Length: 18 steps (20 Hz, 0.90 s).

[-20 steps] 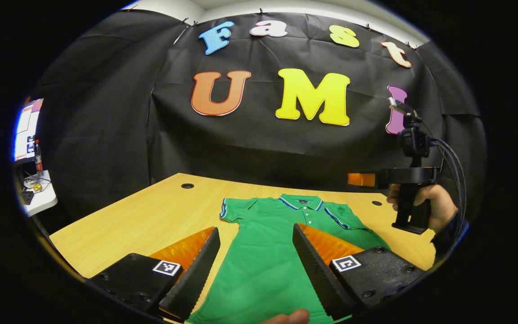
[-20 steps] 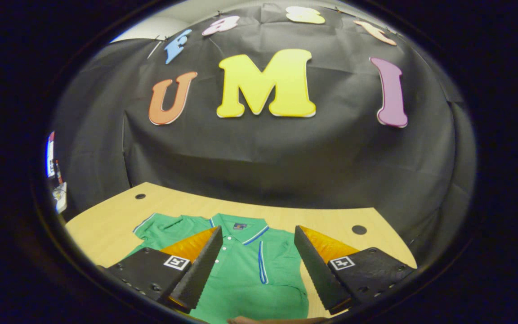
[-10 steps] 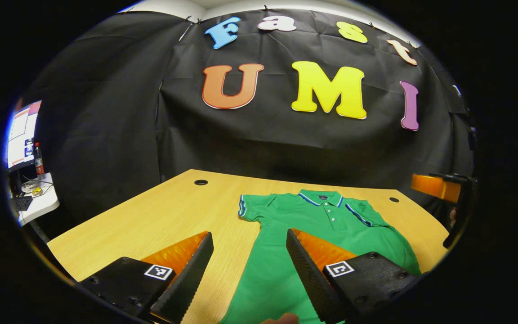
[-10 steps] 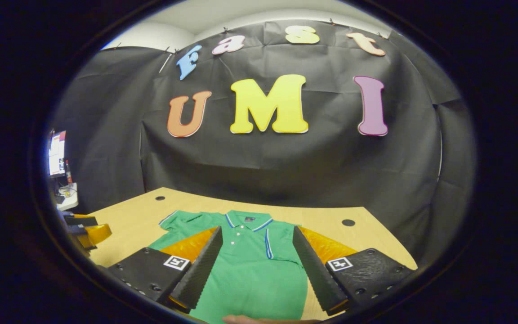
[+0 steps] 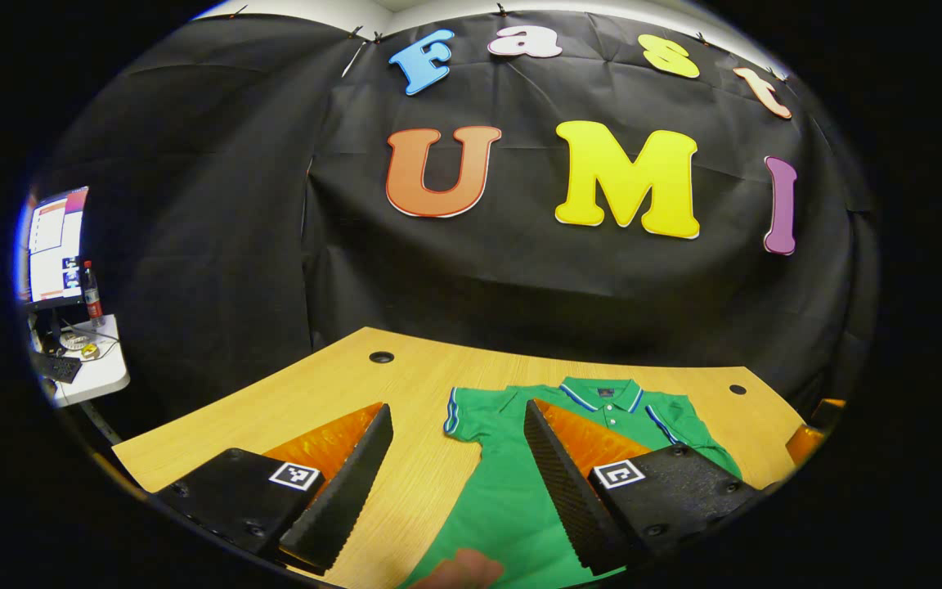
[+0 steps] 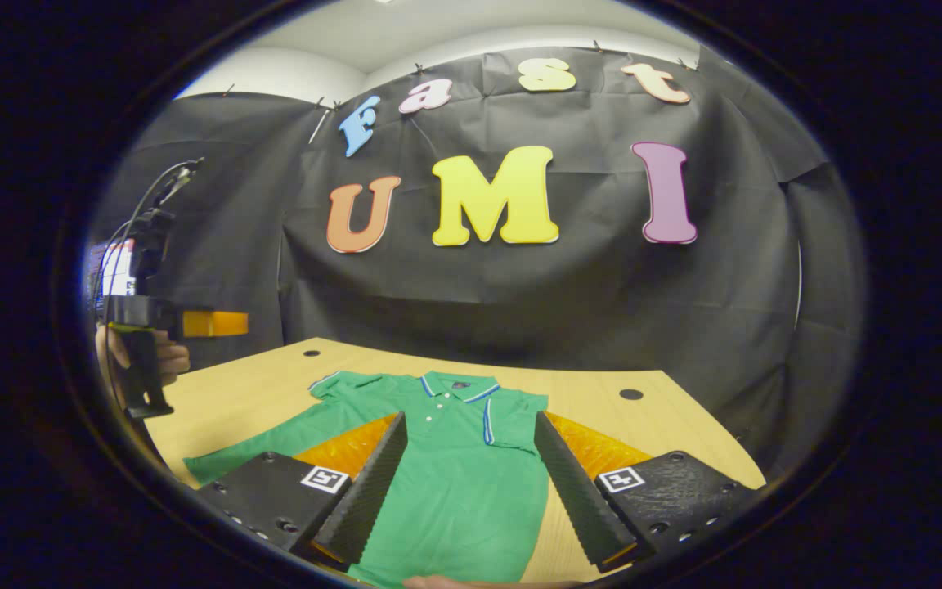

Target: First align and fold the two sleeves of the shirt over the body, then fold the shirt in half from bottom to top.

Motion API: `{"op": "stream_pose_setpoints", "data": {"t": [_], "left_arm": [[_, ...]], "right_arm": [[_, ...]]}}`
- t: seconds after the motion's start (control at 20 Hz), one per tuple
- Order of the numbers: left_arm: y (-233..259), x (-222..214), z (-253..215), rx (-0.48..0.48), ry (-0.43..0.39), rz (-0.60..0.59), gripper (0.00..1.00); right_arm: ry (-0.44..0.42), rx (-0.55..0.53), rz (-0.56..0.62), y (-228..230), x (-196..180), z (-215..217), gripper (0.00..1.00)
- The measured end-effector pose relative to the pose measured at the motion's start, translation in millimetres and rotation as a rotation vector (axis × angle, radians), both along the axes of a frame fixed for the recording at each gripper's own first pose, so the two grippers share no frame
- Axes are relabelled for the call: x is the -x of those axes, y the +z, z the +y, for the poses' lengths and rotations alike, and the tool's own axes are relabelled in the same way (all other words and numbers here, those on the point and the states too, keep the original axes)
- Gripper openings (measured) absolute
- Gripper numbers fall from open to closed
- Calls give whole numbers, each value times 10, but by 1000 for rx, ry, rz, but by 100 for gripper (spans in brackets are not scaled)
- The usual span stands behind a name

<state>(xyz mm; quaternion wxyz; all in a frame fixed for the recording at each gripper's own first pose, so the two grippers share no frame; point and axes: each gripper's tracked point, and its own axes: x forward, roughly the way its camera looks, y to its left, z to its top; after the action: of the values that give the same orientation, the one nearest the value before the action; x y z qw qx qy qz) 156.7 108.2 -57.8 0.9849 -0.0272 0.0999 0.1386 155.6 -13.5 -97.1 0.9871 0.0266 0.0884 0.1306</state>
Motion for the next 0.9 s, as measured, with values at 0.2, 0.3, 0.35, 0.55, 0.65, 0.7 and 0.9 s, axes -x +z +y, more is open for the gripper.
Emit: {"op": "stream_pose_setpoints", "data": {"t": [0.2, 0.3, 0.35, 0.55, 0.65, 0.7, 0.9], "left_arm": [[-367, -781, 65, 66, -106, 74, 100], [-670, -1076, 290, 66, -93, 115, 100], [-797, -1196, 389, 75, -86, 132, 100], [-1345, -1561, 632, 129, -85, 220, 100], [-1567, -1643, 705, 117, -81, 267, 100], [-1615, -1679, 684, 122, -105, 291, 100], [-1976, -1779, 672, 102, -127, 405, 95]], "right_arm": [[-17, -28, 25, -78, -88, -155, 96], [23, -76, 55, -126, -97, -115, 94], [25, -87, 62, -151, -119, -140, 93], [47, -79, 88, -302, -187, -81, 96], [81, -100, 103, -347, -198, 15, 96], [79, -101, 118, -392, -219, 19, 96], [57, -52, 147, -544, -261, 59, 96]]}}
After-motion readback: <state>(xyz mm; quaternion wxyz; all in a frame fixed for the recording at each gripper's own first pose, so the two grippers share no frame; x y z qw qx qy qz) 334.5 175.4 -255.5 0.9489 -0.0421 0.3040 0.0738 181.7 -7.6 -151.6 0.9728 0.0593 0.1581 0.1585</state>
